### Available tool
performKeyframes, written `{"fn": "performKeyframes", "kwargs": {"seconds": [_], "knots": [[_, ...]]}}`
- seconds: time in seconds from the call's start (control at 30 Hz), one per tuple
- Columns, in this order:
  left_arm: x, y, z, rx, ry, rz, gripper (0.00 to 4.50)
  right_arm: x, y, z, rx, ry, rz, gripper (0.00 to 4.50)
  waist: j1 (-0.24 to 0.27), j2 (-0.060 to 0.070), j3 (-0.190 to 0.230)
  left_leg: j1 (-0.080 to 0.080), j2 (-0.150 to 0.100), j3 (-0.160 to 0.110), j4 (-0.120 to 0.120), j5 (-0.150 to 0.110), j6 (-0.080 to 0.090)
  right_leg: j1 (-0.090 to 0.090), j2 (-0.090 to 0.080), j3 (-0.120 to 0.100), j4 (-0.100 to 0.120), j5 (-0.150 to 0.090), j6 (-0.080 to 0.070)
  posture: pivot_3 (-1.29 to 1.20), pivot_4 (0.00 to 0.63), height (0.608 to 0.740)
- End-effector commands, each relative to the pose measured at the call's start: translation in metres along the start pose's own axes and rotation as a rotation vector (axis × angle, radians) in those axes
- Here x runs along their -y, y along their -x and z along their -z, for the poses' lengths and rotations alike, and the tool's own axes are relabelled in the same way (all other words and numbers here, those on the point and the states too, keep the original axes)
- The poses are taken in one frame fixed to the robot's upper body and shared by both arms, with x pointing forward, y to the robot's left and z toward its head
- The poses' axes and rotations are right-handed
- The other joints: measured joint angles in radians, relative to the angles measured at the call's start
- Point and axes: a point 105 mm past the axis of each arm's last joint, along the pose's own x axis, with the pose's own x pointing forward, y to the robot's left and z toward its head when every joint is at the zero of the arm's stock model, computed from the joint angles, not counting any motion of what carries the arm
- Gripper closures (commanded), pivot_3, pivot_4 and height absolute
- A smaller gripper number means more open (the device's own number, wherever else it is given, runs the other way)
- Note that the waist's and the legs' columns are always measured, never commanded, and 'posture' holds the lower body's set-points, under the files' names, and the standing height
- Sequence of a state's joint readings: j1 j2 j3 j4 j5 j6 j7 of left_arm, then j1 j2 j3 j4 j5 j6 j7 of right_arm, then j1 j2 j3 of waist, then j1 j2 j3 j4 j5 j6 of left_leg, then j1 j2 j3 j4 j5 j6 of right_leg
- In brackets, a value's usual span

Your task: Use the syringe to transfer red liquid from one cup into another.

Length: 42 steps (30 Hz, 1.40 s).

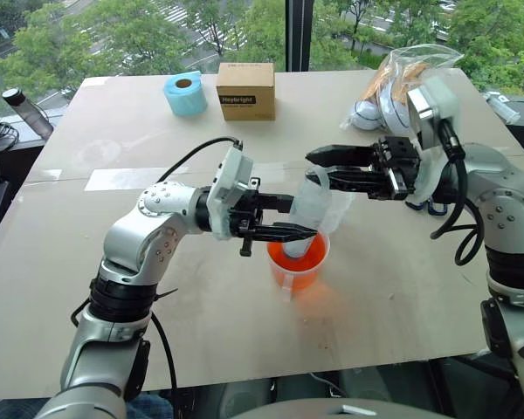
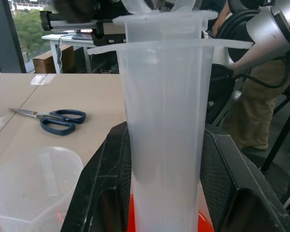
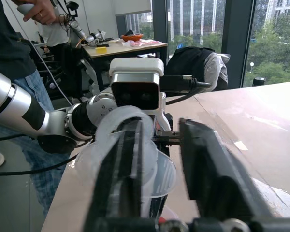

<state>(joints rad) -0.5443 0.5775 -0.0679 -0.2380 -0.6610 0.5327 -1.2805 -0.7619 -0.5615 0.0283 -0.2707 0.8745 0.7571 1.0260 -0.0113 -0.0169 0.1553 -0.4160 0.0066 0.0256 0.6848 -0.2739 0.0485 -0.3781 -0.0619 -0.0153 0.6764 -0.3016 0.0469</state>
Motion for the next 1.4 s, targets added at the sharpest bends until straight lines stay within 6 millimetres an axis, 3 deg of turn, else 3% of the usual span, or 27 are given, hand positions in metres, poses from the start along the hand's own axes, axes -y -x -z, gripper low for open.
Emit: {"fn": "performKeyframes", "kwargs": {"seconds": [0.03, 0.33, 0.57, 1.4], "knots": [[0.004, -0.005, -0.009, 0.017, -0.057, 0.034, 3.14, -0.001, 0.001, -0.007, 0.011, 0.043, 0.004, 4.41, 0.0, 0.0, 0.0, 0.0, 0.0, 0.0, 0.0, 0.0, 0.0, 0.0, 0.0, 0.0, 0.0, 0.0, 0.0, 0.0, 0.15, 0.74], [0.004, -0.007, -0.009, 0.028, -0.055, 0.034, 3.14, -0.001, 0.005, -0.01, 0.041, 0.014, -0.002, 4.41, 0.0, 0.0, 0.0, 0.0, 0.0, 0.0, 0.0, 0.0, 0.0, 0.0, 0.0, 0.0, 0.0, 0.0, 0.0, 0.0, 0.15, 0.74], [0.006, -0.01, -0.008, 0.032, -0.051, 0.044, 3.14, -0.002, 0.006, -0.03, 0.153, -0.056, -0.014, 4.41, 0.0, 0.0, 0.0, 0.0, 0.0, 0.0, 0.0, 0.0, 0.0, 0.0, 0.0, 0.0, 0.0, 0.0, 0.0, 0.0, 0.15, 0.74], [0.008, -0.013, -0.003, 0.036, -0.04, 0.065, 3.14, 0.003, 0.011, -0.051, 0.193, -0.156, 0.006, 4.41, 0.0, 0.0, 0.0, 0.0, 0.0, 0.0, -0.001, 0.0, 0.0, 0.0, 0.0, 0.0, 0.0, 0.0, 0.0, 0.0, 0.15, 0.74]]}}
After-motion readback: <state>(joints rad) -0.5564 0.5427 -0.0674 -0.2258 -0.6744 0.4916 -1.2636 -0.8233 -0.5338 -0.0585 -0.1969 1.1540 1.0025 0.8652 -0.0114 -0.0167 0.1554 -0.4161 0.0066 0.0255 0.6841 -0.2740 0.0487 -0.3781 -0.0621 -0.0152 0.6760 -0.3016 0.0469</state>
